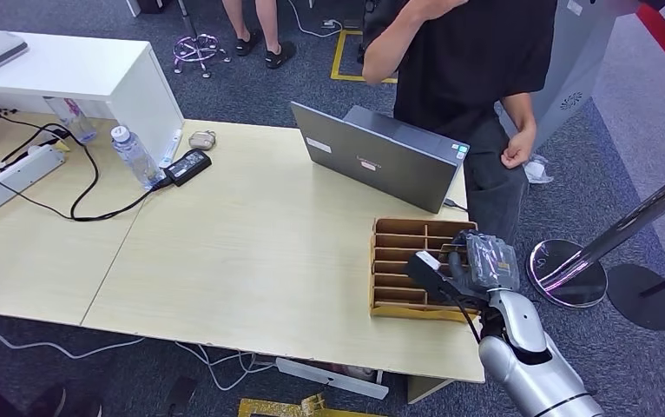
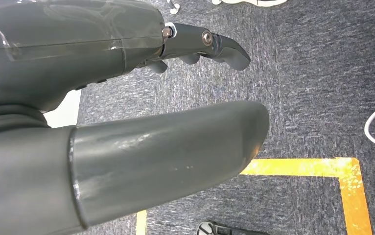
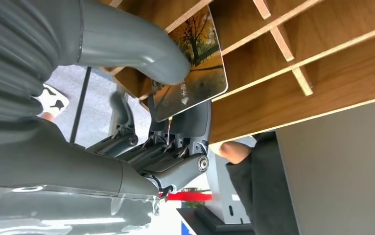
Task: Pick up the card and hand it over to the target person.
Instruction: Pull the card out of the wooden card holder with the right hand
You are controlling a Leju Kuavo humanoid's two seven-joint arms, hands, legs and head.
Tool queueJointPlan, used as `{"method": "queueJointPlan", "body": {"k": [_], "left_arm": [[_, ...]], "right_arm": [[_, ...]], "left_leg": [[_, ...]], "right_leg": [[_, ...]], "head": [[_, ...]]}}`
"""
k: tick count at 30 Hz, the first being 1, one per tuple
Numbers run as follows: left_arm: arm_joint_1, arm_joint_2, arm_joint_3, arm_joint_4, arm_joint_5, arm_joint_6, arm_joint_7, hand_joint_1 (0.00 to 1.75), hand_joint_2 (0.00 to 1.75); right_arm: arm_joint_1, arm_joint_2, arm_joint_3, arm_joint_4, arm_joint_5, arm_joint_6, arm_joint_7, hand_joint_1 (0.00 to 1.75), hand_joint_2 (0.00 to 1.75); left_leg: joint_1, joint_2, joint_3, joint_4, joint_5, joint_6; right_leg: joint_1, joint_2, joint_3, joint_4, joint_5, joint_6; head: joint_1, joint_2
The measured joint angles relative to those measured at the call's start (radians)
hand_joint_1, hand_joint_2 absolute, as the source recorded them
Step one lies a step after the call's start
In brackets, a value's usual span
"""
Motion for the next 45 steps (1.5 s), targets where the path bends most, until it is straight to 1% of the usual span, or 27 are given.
{"method": "queueJointPlan", "body": {"k": [1, 11, 17, 24, 29, 34, 38, 45], "left_arm": [[0.0, 0.0, 0.0, 0.0, 0.0, 0.0, 0.001, 0.0, 0.0], [0.0, 0.0, -0.003, -0.001, 0.006, 0.004, 0.001, 0.0, 0.0], [0.0, -0.001, -0.002, 0.0, 0.012, 0.006, -0.002, 0.0, 0.0], [-0.001, -0.002, 0.0, 0.0, 0.023, 0.012, 0.001, 0.0, 0.0], [-0.001, -0.004, -0.002, -0.001, 0.025, 0.011, -0.001, 0.0, 0.0], [-0.001, -0.004, -0.013, -0.001, 0.019, 0.007, -0.003, 0.0, 0.0], [-0.002, -0.005, -0.027, -0.002, 0.009, 0.004, -0.006, 0.0, 0.0], [-0.003, -0.005, -0.05, -0.004, -0.004, -0.004, -0.007, 0.0, 0.0]], "right_arm": [[0.0, -0.002, -0.001, -0.006, 0.004, -0.003, 0.001, 1.74, 1.75], [0.021, -0.038, -0.03, -0.113, 0.046, -0.026, 0.021, 1.75, 1.75], [0.048, -0.081, -0.064, -0.262, 0.068, -0.012, 0.033, 1.75, 1.75], [0.091, -0.138, -0.127, -0.481, 0.156, 0.008, 0.074, 1.75, 1.75], [0.113, -0.155, -0.17, -0.572, 0.186, 0.006, 0.086, 1.75, 1.75], [0.097, -0.151, -0.227, -0.539, 0.172, -0.042, 0.074, 1.75, 1.75], [0.049, -0.155, -0.268, -0.452, 0.134, -0.083, 0.055, 1.75, 1.75], [-0.061, -0.17, -0.294, -0.26, 0.064, -0.132, 0.034, 1.74, 1.75]], "left_leg": [[0.0, 0.0, 0.0, 0.0, 0.0, 0.0], [0.0, -0.001, 0.0, 0.001, 0.0, 0.001], [0.0, -0.002, -0.002, 0.002, 0.0, 0.0], [-0.001, -0.003, -0.003, 0.003, -0.001, 0.0], [-0.001, -0.003, -0.003, 0.004, -0.001, 0.001], [-0.001, -0.002, -0.003, 0.003, 0.0, 0.0], [-0.001, -0.002, -0.003, 0.003, 0.0, 0.0], [-0.001, 0.0, -0.002, 0.003, 0.0, 0.001]], "right_leg": [[0.0, 0.0, 0.0, 0.0, 0.0, 0.0], [0.0, -0.001, 0.0, 0.0, 0.0, 0.0], [0.0, -0.002, -0.001, 0.002, -0.001, 0.0], [-0.001, -0.003, -0.002, 0.003, -0.002, 0.0], [-0.001, -0.003, -0.002, 0.002, -0.002, 0.0], [-0.001, -0.002, -0.002, 0.002, -0.001, 0.001], [-0.001, -0.002, -0.002, 0.002, 0.0, 0.001], [-0.001, 0.0, -0.001, 0.001, 0.001, 0.002]], "head": [[0.0, 0.0], [0.0, 0.0], [0.0, 0.0], [0.0, 0.0], [0.0, 0.0], [0.0, 0.0], [0.0, 0.0], [0.0, 0.0]]}}
